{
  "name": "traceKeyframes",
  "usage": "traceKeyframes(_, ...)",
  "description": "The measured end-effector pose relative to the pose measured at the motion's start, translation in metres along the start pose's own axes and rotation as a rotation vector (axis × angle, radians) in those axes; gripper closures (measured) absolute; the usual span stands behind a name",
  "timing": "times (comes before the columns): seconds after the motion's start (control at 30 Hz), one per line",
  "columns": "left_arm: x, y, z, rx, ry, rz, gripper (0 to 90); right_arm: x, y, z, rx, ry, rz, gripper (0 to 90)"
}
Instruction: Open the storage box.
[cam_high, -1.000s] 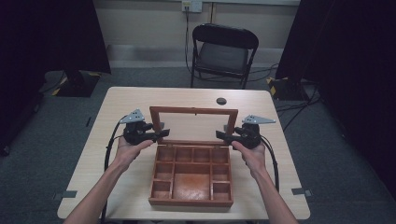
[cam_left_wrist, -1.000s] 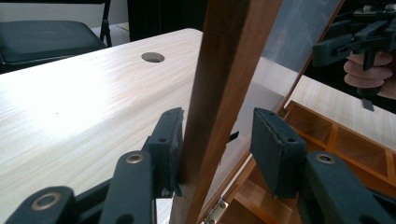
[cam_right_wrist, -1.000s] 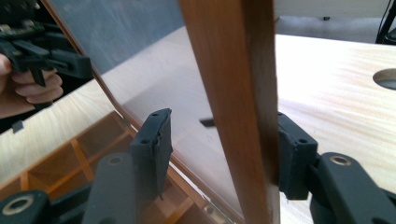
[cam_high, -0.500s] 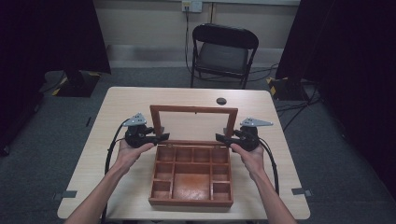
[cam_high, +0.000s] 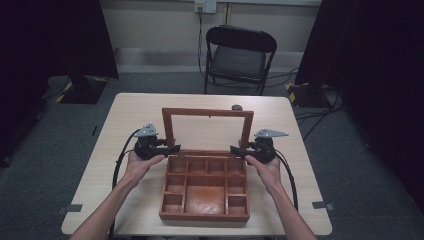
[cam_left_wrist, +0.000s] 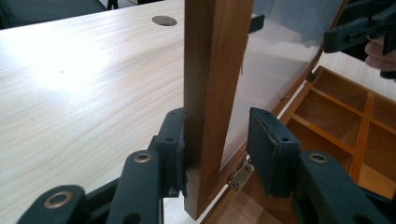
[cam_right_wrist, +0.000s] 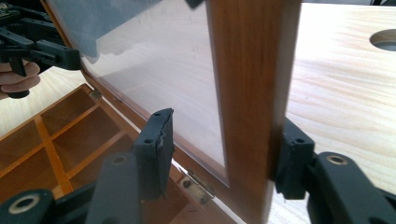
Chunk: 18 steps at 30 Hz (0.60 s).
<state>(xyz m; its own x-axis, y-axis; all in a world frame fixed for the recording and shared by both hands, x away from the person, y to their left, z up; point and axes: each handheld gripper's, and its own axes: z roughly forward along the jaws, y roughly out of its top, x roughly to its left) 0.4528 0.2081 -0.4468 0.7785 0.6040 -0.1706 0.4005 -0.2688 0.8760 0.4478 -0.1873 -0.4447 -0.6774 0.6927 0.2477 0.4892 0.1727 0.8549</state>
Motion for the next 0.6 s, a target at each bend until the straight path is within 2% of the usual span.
traceKeyframes(0.23,0.003,-0.002,0.002,-0.009,0.0,-0.016,59.6,-0.003,-0.003,0.001,-0.012,-0.005,0.017,50.4)
traceKeyframes(0.47,0.007,-0.005,0.004,0.016,0.008,-0.029,59.4,-0.005,-0.003,0.007,-0.006,-0.019,0.016,51.1)
traceKeyframes(0.6,0.01,-0.005,0.005,0.017,-0.001,-0.055,59.4,-0.007,-0.001,0.01,-0.001,-0.018,0.022,50.7)
